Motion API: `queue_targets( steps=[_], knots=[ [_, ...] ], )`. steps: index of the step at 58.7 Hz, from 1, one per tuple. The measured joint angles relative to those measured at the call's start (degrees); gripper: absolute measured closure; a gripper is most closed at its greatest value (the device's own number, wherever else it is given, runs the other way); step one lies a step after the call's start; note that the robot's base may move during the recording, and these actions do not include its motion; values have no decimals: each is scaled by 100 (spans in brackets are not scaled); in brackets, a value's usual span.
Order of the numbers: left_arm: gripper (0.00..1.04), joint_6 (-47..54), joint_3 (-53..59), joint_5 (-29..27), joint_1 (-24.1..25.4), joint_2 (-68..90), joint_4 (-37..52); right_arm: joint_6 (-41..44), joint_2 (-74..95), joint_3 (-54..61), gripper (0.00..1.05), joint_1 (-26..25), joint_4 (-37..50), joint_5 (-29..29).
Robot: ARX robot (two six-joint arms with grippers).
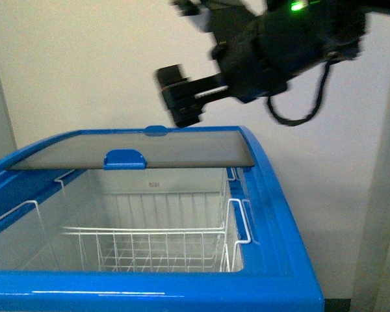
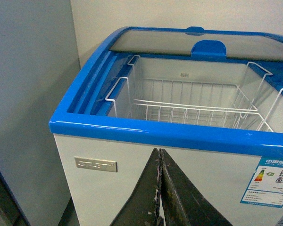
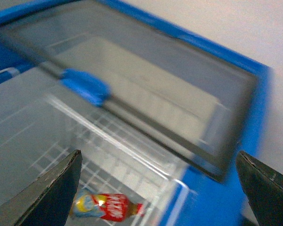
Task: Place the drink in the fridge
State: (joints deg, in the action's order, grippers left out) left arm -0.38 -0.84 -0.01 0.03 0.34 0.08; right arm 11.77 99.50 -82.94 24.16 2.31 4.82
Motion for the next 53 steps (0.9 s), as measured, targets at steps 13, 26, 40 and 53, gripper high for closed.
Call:
queue_targets(
  steps=[13, 26, 40, 53],
  knots=[
    [102, 0, 0, 2, 0, 0, 0, -2002, -2048, 1937, 7, -837, -1128, 1056],
    [102, 2, 0, 2, 0, 0, 0, -2465, -4138, 3906, 14, -1040, -525, 903],
    [102, 2, 0, 2, 0, 0, -2, -1346, -5049, 5932, 57, -1482, 2302, 404],
    [102, 7, 0, 0, 0, 0, 0, -1233, -5650, 6747, 94, -1762, 2494, 133]
  ],
)
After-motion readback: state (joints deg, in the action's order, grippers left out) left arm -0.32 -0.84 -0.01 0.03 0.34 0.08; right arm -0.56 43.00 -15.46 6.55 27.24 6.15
